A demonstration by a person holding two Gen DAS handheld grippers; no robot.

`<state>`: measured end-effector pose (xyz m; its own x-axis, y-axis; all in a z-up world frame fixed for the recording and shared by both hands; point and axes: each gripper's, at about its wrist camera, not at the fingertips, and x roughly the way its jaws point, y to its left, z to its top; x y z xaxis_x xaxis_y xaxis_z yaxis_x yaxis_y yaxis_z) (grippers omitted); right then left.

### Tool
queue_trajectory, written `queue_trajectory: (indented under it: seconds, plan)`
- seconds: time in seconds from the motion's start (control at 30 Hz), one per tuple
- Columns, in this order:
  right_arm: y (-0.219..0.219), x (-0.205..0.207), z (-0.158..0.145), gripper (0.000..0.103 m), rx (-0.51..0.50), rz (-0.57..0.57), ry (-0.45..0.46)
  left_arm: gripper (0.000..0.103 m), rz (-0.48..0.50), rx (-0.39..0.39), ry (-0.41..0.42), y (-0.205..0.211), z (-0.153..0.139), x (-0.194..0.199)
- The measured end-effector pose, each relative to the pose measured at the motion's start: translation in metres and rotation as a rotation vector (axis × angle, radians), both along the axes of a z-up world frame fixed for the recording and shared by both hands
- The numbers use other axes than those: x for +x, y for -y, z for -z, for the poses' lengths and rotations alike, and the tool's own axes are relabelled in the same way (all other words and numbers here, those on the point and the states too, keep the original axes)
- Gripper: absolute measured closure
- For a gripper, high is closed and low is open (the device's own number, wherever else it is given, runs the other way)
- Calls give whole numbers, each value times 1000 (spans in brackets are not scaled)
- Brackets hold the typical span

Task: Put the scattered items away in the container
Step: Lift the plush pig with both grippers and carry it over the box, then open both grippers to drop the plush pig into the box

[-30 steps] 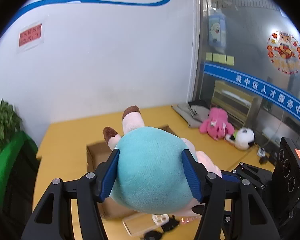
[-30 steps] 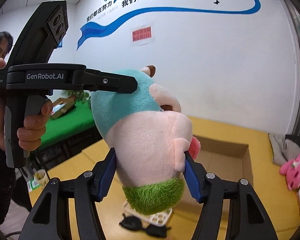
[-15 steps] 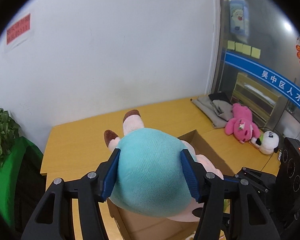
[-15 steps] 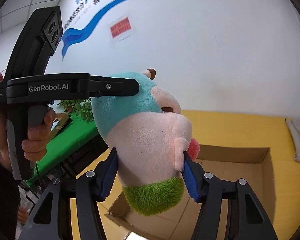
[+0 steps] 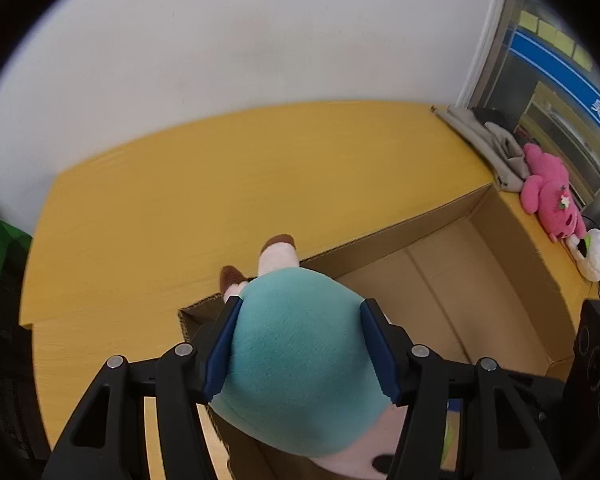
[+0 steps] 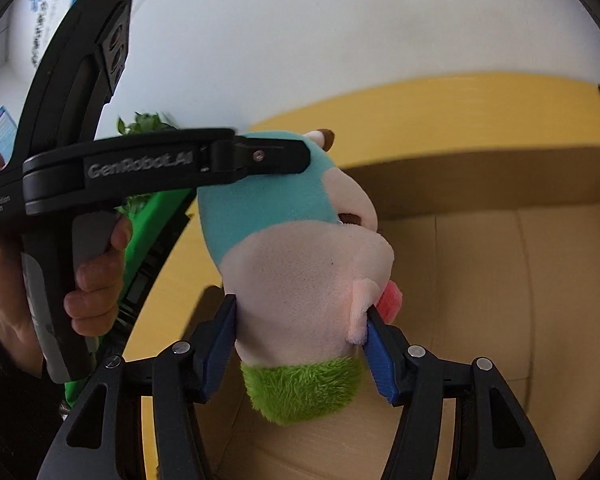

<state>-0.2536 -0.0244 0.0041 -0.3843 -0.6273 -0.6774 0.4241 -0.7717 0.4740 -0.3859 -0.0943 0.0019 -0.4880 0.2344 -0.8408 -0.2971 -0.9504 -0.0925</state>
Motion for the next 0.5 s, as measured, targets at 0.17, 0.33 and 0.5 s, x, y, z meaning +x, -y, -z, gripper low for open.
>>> queue_trajectory:
  seconds: [0.17,0.33,0.5]
  plan:
    - [32,5,24,45,-22,-17,104,45,46,10,-14,-6,23,-12]
    - [68,20,27,48,-43,-87,122,45,101,-53,-7,-25,36,-23]
    - [61,17,28,48,-85,-89,160,45,85,-55,8,-18,36,-26]
